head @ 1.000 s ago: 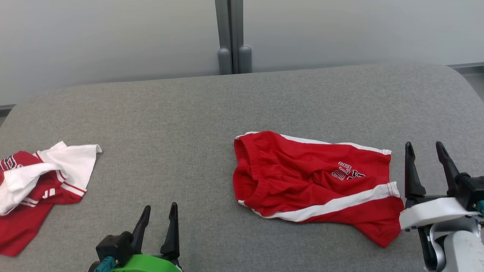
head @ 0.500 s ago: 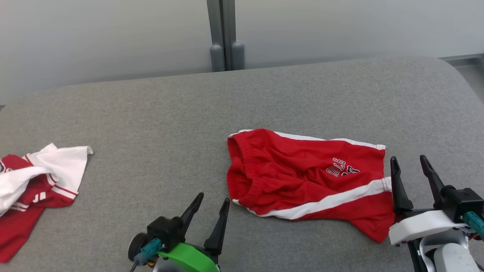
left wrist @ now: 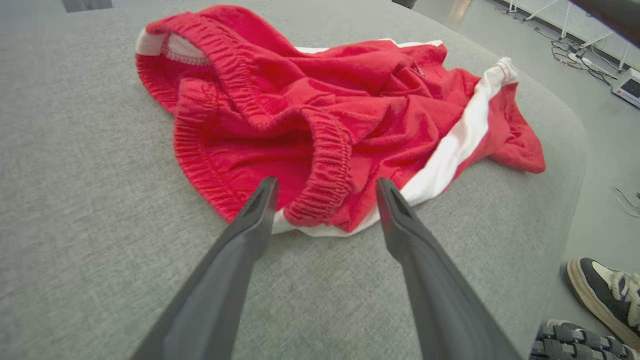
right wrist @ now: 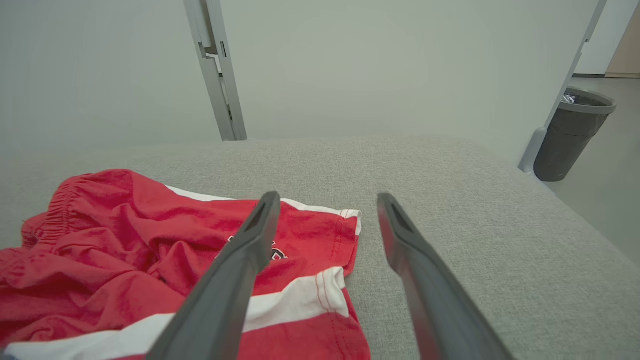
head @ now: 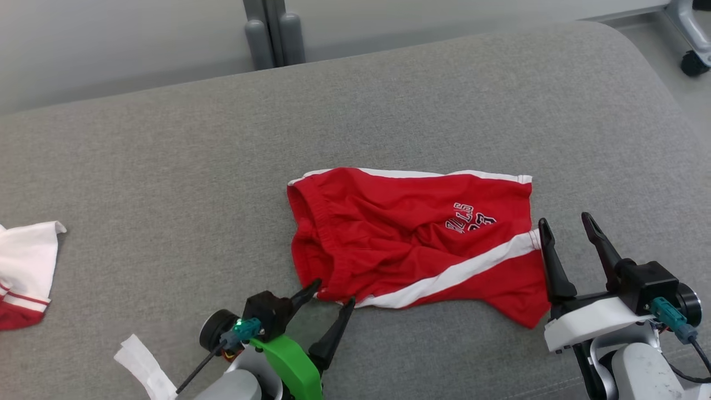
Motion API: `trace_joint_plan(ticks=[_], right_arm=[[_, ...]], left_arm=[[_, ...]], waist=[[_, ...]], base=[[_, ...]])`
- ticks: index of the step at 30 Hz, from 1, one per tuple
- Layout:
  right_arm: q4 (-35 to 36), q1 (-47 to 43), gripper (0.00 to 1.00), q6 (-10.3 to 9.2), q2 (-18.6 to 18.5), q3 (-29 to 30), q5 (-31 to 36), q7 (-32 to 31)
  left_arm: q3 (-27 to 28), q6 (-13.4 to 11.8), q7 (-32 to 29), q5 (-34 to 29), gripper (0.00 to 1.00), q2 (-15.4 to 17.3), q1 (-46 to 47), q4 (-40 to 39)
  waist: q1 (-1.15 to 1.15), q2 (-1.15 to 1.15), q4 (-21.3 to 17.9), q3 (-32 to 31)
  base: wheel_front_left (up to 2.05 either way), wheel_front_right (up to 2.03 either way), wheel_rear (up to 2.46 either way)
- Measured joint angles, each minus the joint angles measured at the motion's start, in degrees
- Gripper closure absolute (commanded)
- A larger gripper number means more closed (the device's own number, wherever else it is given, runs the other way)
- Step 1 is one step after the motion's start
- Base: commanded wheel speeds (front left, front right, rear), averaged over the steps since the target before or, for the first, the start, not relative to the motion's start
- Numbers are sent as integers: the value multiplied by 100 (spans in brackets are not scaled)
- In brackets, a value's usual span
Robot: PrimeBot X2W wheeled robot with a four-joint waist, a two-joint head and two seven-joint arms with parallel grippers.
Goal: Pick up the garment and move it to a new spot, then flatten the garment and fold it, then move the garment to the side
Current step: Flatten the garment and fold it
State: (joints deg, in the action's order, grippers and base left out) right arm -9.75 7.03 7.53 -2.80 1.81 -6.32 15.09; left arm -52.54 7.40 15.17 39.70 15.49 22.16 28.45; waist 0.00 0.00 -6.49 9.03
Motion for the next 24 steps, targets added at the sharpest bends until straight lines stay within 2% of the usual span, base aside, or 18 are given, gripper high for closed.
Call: trace_joint_plan(ticks=[2,3,4,5,11,18,24], right_arm=[[-2,5,0,0,0,-30,-21,0],[-3,9,0,0,-1,-42,-27,0],[-8,9,0,0,-2,-54,-27,0],[-16,9,0,0,-1,-60,-27,0],[-110,6,0,0,-1,3,-40,0],[-203,-12,0,0,0,153,-60,0],[-278,-58,0,0,0,167,-127,0]], left_arm=[[-157,0,0,91,0,49,91,-10],[-181,0,0,136,44,69,140,-25],[-193,0,-1,168,84,82,172,-46],[-175,0,0,177,100,85,191,-85],[-280,0,-1,313,100,74,185,-47],[645,0,-1,299,100,-32,-51,-457],[1087,0,-2,265,100,35,-264,-458]], waist=[[0,0,-72,65],[0,0,-103,97],[0,0,-125,120],[0,0,-143,143],[0,0,-64,114],[0,0,291,-37],[0,0,643,-134]], base=[[0,0,0],[0,0,0],[0,0,0],[0,0,0],[0,0,0],[0,0,0],[0,0,0]])
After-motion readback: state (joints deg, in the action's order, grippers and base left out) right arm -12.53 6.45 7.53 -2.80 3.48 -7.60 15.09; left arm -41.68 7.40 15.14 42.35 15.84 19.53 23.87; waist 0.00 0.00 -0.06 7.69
